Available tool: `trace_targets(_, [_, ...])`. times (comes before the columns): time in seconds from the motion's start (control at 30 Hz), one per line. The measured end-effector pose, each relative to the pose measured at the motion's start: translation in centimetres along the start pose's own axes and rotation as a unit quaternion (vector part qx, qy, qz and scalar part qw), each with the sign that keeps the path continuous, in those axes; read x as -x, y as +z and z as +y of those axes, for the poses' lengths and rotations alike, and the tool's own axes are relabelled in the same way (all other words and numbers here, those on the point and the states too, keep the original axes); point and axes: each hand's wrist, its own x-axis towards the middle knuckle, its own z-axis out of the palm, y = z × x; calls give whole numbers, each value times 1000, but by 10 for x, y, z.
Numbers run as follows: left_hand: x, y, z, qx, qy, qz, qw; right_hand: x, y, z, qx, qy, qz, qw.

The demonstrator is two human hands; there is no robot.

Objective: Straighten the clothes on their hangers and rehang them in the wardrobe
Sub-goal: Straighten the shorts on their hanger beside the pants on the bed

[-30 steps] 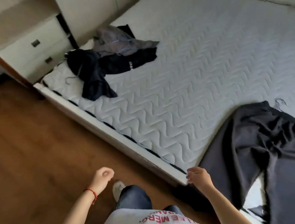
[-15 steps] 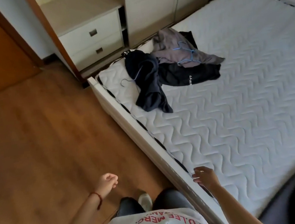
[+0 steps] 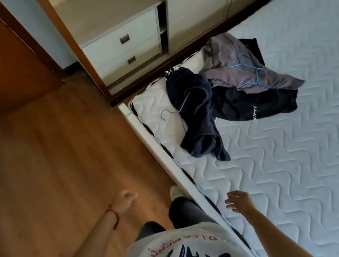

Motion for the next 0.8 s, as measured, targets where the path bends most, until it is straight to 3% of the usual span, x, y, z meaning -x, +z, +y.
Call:
trace_targets(0.3, [-57,-68,52,-59,-61,22,996,-35,48,-148,-2,-39,-3,999])
trace_targets(0.5, [-141,-103,129,-179,2,-61,982,-54,87,-194,-35,-38,47,998])
trace_targets(0.7, [-240,-112,255,-310,86,-139,937,-64,133,-208,-165,55,91,981])
trace_targets(0.8, [-281,-93,306,-380,128,-155,903,-68,157,-217,-155,77,135,976])
